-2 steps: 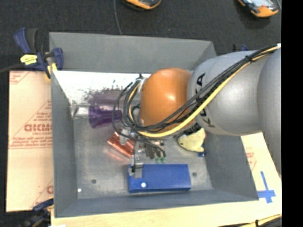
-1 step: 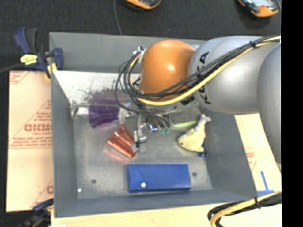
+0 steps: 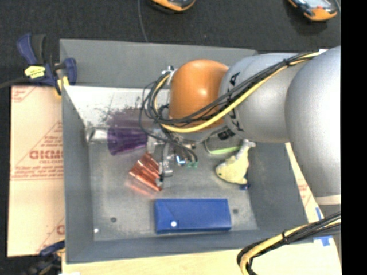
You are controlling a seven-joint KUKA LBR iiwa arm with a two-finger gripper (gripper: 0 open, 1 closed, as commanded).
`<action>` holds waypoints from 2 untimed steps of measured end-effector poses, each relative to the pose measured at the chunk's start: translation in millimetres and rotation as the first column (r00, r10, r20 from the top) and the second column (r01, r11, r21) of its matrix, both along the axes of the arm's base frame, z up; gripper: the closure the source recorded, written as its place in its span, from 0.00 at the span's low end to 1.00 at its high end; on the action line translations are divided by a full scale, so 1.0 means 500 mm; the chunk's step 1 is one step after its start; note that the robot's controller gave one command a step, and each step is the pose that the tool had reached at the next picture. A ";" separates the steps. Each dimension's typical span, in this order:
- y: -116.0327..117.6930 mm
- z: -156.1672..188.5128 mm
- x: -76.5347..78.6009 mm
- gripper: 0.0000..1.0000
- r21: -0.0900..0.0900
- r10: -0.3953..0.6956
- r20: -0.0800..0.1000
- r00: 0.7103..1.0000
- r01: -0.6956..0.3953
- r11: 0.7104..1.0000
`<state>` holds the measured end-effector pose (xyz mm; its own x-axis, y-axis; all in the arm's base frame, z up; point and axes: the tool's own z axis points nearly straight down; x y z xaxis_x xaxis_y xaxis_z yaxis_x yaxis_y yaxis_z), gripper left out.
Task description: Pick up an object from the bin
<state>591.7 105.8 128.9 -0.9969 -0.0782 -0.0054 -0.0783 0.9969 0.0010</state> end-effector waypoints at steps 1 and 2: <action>-0.037 -0.013 -0.008 0.00 0.003 -0.107 0.006 0.994 0.107 0.994; -0.039 -0.064 -0.026 0.00 0.004 -0.129 0.003 0.992 0.129 0.992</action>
Offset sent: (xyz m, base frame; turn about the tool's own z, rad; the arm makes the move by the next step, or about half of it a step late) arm -0.0201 -0.0158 -0.0552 0.3337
